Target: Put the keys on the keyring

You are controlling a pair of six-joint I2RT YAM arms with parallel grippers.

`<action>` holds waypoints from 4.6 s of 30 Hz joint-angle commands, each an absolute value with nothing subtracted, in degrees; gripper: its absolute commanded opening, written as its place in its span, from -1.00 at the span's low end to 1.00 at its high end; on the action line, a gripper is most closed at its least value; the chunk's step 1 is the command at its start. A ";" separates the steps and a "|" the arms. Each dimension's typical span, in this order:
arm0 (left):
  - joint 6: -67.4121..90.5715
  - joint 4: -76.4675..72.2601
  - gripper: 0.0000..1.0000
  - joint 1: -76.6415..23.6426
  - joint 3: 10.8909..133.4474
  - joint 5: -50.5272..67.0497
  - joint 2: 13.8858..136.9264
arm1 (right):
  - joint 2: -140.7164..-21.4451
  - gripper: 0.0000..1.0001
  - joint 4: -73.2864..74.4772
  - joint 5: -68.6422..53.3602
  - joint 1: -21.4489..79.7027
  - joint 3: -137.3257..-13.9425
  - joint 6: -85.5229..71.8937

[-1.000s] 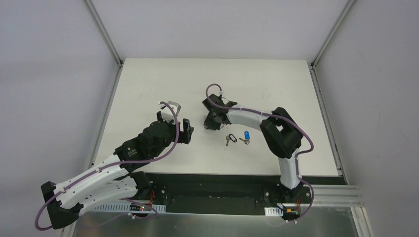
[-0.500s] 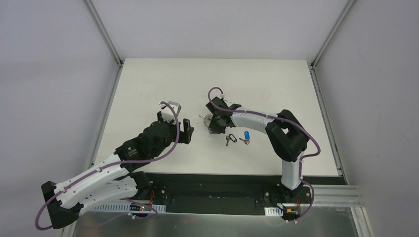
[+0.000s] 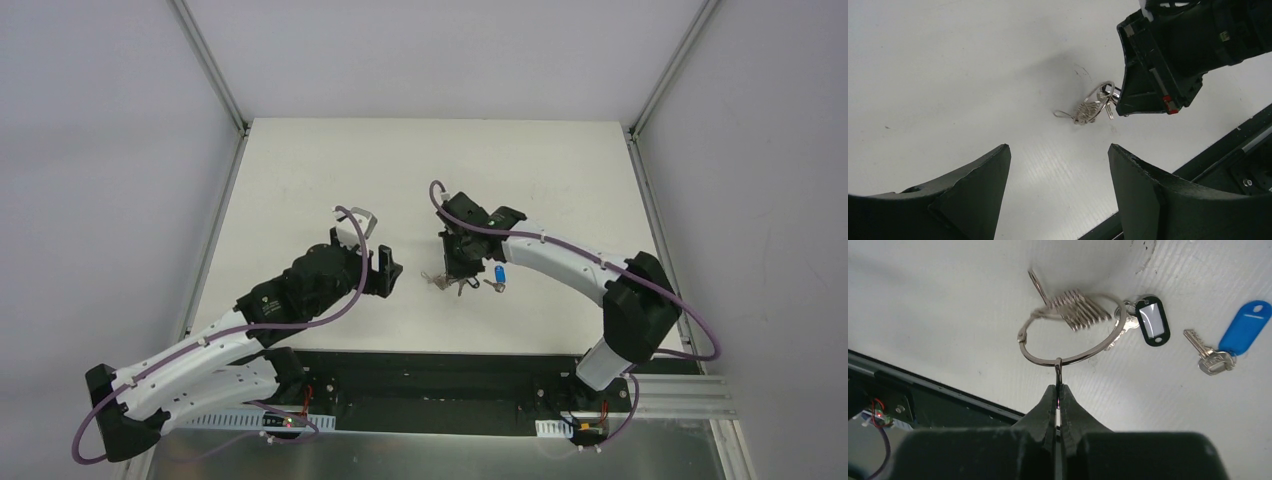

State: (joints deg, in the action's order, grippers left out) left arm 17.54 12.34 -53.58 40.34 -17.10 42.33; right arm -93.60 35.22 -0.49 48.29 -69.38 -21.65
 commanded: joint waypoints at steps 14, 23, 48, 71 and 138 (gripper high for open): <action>13.08 -4.30 0.46 -53.53 37.26 -0.74 42.07 | -90.99 -1.00 61.83 -5.86 48.53 -92.91 -7.47; 4.44 -16.46 0.56 -53.56 32.85 6.89 42.22 | -94.61 -1.00 72.51 -7.05 49.97 -106.86 -6.08; -6.24 -53.04 0.50 -53.53 21.37 14.26 52.18 | -100.19 -1.00 82.07 -13.96 54.24 -121.49 -6.02; -5.42 -63.63 -0.40 -53.54 19.06 16.93 54.70 | -100.16 -1.00 81.35 -17.53 57.70 -123.57 -7.86; -1.48 -64.07 -1.00 -53.54 17.32 21.98 44.76 | -97.03 -0.98 78.69 -19.49 60.93 -120.38 -12.19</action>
State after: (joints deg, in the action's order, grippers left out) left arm -2.04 -58.28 -53.58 16.88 23.57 47.00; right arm -98.30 78.63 -18.94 60.23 -120.90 -10.74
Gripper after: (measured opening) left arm 0.016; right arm 0.009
